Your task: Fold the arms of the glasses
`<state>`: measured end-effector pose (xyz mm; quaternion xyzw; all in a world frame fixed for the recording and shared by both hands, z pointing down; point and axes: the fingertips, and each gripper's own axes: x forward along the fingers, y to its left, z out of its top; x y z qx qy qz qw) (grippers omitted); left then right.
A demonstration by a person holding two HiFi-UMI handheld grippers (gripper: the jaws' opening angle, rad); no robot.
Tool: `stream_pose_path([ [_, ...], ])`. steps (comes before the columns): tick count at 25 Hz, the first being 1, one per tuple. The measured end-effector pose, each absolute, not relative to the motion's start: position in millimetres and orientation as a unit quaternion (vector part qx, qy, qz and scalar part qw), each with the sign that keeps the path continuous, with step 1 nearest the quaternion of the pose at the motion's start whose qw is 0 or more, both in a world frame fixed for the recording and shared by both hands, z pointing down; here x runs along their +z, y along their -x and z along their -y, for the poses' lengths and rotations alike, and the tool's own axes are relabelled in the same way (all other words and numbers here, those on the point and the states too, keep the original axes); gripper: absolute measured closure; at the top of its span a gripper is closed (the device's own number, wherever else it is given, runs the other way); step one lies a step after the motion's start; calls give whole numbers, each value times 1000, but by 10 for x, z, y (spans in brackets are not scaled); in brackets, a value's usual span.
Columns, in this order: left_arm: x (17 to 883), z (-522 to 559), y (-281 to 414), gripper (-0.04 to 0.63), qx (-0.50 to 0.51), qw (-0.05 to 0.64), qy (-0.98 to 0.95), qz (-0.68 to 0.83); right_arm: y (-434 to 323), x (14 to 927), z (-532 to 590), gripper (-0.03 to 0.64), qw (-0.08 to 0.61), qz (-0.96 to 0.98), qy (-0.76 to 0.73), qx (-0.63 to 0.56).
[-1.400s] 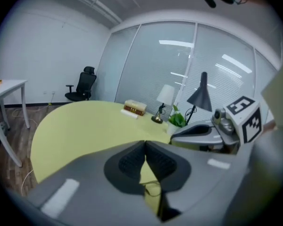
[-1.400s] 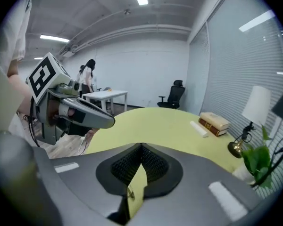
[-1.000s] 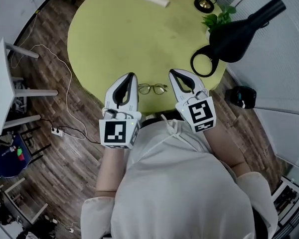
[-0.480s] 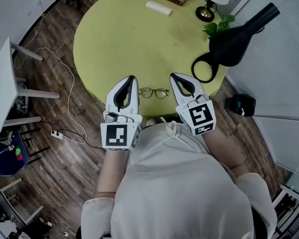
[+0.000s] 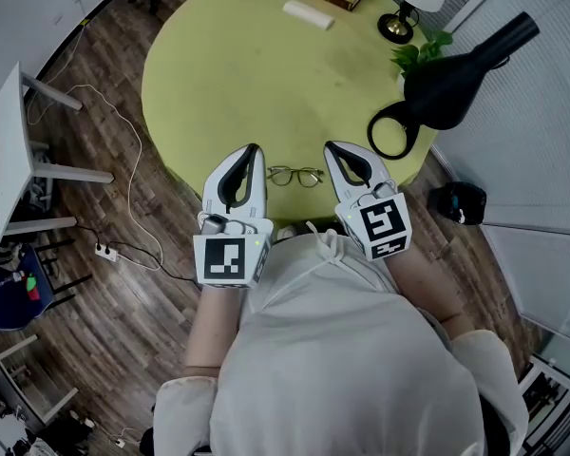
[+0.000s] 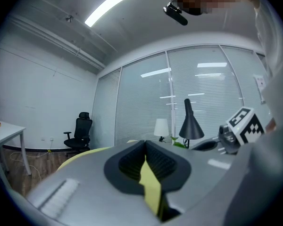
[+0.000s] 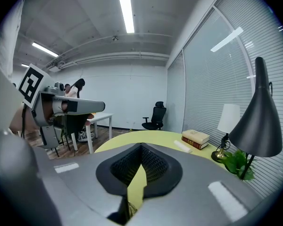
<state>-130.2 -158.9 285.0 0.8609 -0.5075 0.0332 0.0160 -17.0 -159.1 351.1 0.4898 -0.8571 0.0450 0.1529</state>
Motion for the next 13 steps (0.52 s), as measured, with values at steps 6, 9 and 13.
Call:
stream_pose_path([
  [6,2845,1632,1390,589,33,22,-858,513,253,3466,1617,620,151,860,-487,40],
  [9,2873,1648,1410,589,33,24,-856,515,262,3493,1634,620,154,859,-487,41],
  [13,2927,1664,1404,589,35,26,-856,515,254,3536,1653,620,157,858,-487,42],
])
